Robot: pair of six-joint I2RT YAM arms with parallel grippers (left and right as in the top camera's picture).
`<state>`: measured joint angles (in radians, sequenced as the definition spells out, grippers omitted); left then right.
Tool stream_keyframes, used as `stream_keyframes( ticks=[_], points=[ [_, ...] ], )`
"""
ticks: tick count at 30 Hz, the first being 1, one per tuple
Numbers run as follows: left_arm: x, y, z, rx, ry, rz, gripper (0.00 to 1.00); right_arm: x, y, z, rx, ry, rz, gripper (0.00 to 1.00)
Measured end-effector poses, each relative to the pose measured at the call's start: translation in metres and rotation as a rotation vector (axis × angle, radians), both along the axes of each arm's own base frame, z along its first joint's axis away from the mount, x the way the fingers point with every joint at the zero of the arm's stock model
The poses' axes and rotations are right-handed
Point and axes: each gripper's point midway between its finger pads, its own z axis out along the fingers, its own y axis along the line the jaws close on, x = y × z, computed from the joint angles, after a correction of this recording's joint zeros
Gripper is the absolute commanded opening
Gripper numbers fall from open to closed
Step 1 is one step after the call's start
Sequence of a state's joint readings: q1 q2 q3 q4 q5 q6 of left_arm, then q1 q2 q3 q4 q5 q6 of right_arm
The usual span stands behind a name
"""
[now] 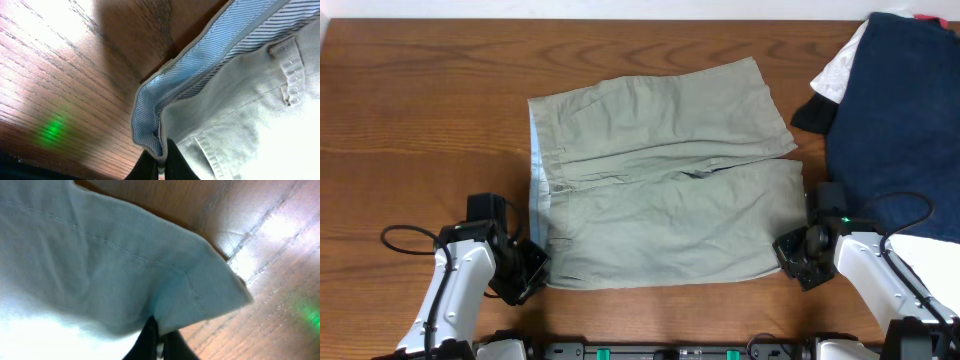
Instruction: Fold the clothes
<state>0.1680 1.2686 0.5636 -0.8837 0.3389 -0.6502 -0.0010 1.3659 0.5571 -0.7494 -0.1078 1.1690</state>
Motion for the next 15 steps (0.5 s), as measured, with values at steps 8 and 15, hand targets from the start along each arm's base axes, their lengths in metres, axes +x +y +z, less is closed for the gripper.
stream_keyframes(
  ticks=[8,15],
  points=[
    [0.0,0.0,0.0,0.0,-0.001,-0.009,0.06,0.0,0.0,0.0,0.001,-0.007,0.06,0.01],
    [0.009,0.007,0.029,0.026,-0.01,-0.078,0.06,-0.022,-0.001,0.009,0.002,0.092,0.193,0.01]
  ],
)
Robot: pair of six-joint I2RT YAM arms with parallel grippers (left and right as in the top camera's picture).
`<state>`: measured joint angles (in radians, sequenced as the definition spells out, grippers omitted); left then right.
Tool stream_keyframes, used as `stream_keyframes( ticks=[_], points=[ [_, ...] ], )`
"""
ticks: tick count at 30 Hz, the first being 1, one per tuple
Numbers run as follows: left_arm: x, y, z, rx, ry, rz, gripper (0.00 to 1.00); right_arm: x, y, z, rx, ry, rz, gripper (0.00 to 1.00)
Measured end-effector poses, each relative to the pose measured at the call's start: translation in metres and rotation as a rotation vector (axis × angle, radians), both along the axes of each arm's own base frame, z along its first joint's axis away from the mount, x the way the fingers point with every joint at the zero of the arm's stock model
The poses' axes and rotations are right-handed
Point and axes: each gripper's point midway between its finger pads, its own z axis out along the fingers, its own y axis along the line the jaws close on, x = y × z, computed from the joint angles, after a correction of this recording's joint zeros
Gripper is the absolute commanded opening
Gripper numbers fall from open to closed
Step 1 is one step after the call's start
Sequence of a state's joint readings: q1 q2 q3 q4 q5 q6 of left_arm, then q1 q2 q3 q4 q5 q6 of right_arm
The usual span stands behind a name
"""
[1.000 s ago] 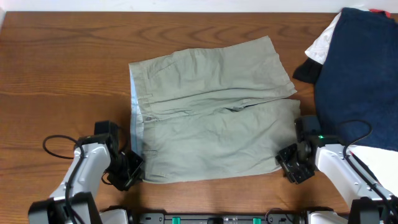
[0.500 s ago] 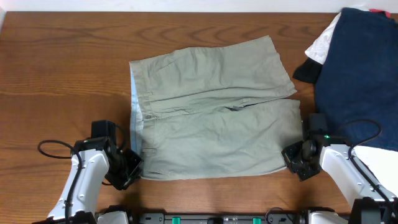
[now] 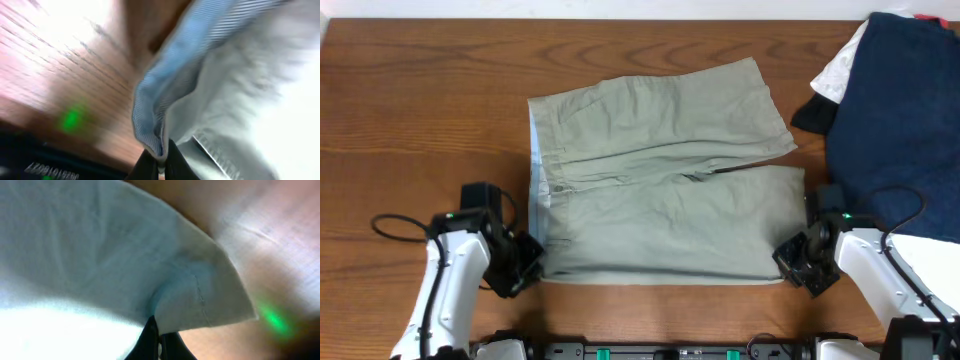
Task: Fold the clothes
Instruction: 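Lift the bottom hem and fold it up over the top half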
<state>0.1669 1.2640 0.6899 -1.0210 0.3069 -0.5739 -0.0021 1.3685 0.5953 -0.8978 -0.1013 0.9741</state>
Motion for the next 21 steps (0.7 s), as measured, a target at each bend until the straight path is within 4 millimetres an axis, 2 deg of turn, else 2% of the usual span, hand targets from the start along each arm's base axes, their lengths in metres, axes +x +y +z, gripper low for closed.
stream_keyframes(
  ticks=[2,6,15,19,21],
  points=[
    [0.009,0.001,0.015,0.004,-0.034,-0.013,0.06,0.007,0.0,0.013,0.006,-0.021,0.038,0.01],
    [0.023,0.002,0.05,0.017,-0.125,-0.033,0.06,0.035,-0.003,0.06,0.018,-0.151,0.084,0.01],
    [0.018,-0.005,0.119,0.019,-0.319,-0.045,0.06,0.076,-0.011,0.181,-0.002,-0.484,0.232,0.01],
    [0.028,-0.005,0.138,0.028,-0.432,-0.045,0.06,0.096,-0.012,0.223,-0.034,-0.623,0.308,0.01],
    [0.038,-0.004,0.144,0.031,-0.481,-0.04,0.06,0.106,-0.011,0.235,-0.046,-0.675,0.331,0.01]
  ],
)
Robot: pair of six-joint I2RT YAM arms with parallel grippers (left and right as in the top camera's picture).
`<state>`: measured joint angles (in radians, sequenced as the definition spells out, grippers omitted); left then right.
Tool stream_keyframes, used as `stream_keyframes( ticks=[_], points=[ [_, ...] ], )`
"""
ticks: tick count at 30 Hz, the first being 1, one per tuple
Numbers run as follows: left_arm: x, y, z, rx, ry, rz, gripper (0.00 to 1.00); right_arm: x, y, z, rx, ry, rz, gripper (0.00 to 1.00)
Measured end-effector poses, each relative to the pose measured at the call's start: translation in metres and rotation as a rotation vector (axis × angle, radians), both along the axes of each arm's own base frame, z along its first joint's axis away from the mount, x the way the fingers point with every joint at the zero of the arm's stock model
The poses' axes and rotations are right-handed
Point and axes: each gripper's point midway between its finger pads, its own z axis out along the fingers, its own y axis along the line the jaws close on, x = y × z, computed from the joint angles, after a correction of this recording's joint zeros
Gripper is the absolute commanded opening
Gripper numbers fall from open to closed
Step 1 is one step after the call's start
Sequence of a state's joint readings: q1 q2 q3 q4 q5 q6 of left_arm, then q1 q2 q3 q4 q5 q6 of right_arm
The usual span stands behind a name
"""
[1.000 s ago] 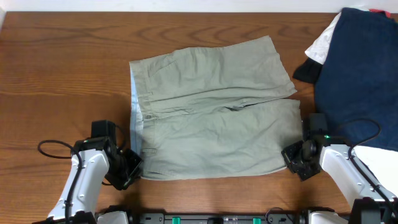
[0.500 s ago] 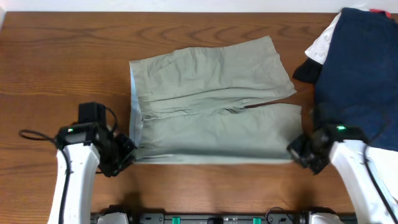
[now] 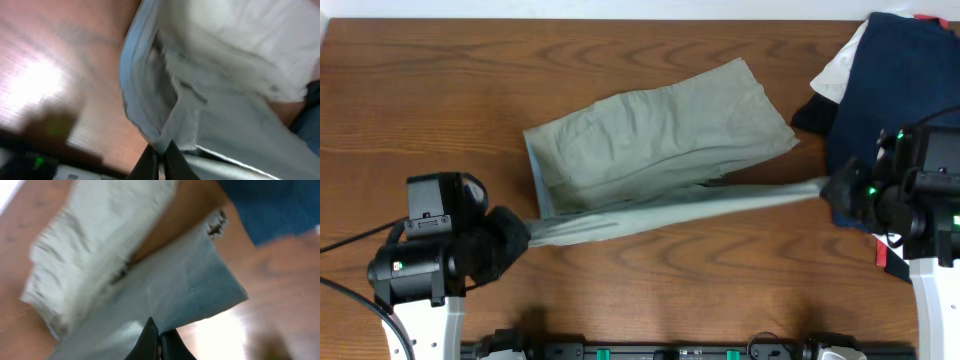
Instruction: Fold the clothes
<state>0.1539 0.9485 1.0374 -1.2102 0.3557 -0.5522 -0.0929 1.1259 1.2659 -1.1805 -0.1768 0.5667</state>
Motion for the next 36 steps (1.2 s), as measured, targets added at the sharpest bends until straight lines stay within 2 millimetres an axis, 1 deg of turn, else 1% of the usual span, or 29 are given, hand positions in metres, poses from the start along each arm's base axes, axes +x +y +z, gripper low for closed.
stream_keyframes(
  ticks=[2,5,8,10,11,12,16,21,23,25,27,33,34,36],
  points=[
    [0.017,0.002,0.006,0.0,-0.066,0.013,0.06,0.013,0.001,0.008,-0.01,-0.051,0.019,0.01],
    [0.047,0.007,0.016,0.009,-0.166,0.032,0.06,0.036,0.005,0.01,-0.023,-0.104,0.049,0.01],
    [0.073,0.014,0.019,0.022,-0.224,0.064,0.06,0.061,0.011,0.004,-0.036,-0.125,0.08,0.01],
    [0.087,0.018,0.016,0.028,-0.231,0.079,0.06,0.081,0.018,-0.006,-0.046,-0.129,0.102,0.01],
    [0.094,0.021,0.013,0.034,-0.233,0.085,0.06,0.087,0.02,-0.01,-0.051,-0.131,0.11,0.01],
    [0.101,0.023,0.009,0.041,-0.23,0.09,0.06,0.097,0.024,-0.015,-0.056,-0.136,0.121,0.01],
    [0.13,0.031,-0.009,0.056,-0.221,0.109,0.06,0.136,0.036,-0.026,-0.071,-0.2,0.153,0.01],
    [0.164,0.039,-0.026,0.061,-0.244,0.128,0.06,0.18,0.048,-0.028,-0.08,-0.315,0.171,0.01],
    [0.177,0.041,-0.032,0.064,-0.259,0.134,0.06,0.194,0.053,-0.03,-0.083,-0.353,0.174,0.01],
    [0.19,0.045,-0.04,0.069,-0.271,0.142,0.06,0.207,0.057,-0.033,-0.083,-0.383,0.177,0.01],
    [0.199,0.047,-0.048,0.068,-0.272,0.152,0.06,0.215,0.059,-0.041,-0.084,-0.386,0.177,0.01],
    [0.216,0.05,-0.085,0.063,-0.225,0.16,0.06,0.24,0.065,-0.081,-0.079,-0.37,0.173,0.01],
    [0.217,0.051,-0.089,0.065,-0.22,0.161,0.06,0.243,0.067,-0.084,-0.08,-0.374,0.175,0.01],
    [0.224,0.053,-0.097,0.069,-0.225,0.164,0.06,0.254,0.072,-0.088,-0.08,-0.41,0.175,0.01]
  ],
)
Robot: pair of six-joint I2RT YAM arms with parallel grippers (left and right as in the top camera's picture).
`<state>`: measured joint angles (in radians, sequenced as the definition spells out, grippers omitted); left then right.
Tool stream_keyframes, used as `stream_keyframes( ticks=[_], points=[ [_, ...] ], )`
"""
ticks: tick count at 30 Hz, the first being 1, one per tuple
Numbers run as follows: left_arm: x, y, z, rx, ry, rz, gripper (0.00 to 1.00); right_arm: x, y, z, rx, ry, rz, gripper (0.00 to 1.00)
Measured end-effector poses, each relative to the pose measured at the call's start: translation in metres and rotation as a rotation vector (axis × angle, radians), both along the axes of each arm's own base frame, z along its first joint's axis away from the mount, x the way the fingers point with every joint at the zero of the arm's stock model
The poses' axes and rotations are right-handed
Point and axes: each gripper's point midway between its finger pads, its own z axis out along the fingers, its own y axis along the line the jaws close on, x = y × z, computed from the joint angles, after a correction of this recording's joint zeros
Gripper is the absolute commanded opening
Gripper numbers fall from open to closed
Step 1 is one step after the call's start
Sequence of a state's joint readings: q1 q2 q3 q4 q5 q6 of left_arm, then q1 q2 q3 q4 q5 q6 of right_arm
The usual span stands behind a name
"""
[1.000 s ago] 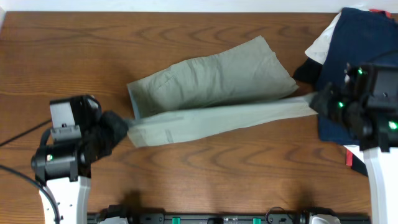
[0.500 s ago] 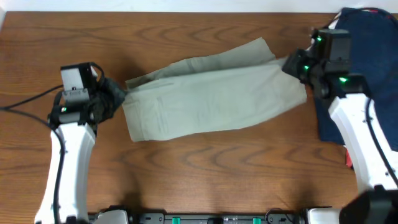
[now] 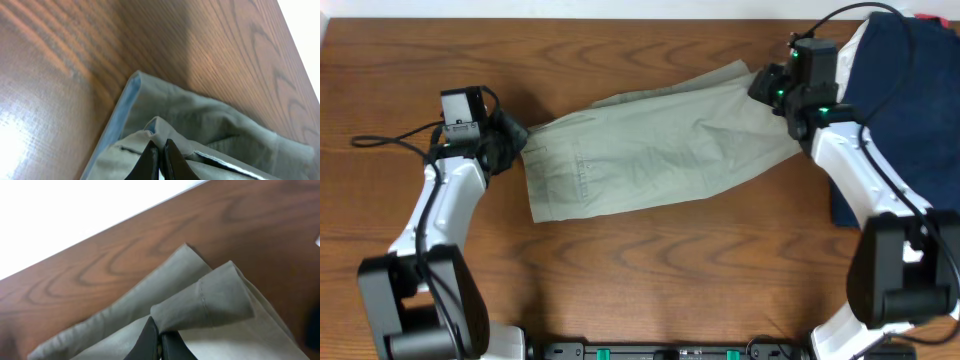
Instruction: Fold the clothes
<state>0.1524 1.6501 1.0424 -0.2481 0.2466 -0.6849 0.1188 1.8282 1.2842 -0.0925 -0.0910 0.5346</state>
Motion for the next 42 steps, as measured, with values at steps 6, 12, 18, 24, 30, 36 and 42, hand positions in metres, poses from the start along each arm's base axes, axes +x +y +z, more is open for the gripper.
stream_keyframes(
  ticks=[6,12,18,24,30,36,42],
  points=[
    [0.014,0.008,-0.009,0.021,-0.027,0.016,0.89,0.026,0.015,-0.008,0.009,-0.095,0.006,0.99],
    [-0.002,0.006,-0.02,0.04,0.046,-0.034,0.98,0.013,0.016,-0.031,0.002,0.009,0.019,0.99],
    [-0.047,0.002,-0.041,0.024,0.24,-0.079,0.98,-0.031,0.013,-0.076,-0.022,0.268,0.036,0.99],
    [-0.058,0.007,-0.044,0.034,0.279,-0.103,0.98,-0.072,0.009,-0.104,-0.087,0.448,0.093,0.99],
    [-0.057,-0.001,-0.043,0.038,0.257,-0.199,0.98,-0.112,0.002,-0.142,-0.161,0.558,0.161,0.98],
    [-0.059,-0.027,-0.057,-0.064,0.252,-0.355,0.98,-0.123,-0.001,-0.143,-0.183,0.583,0.182,0.99],
    [-0.061,-0.041,-0.073,-0.14,0.266,-0.426,0.89,-0.144,-0.004,-0.141,-0.193,0.67,0.196,0.99]
  ],
)
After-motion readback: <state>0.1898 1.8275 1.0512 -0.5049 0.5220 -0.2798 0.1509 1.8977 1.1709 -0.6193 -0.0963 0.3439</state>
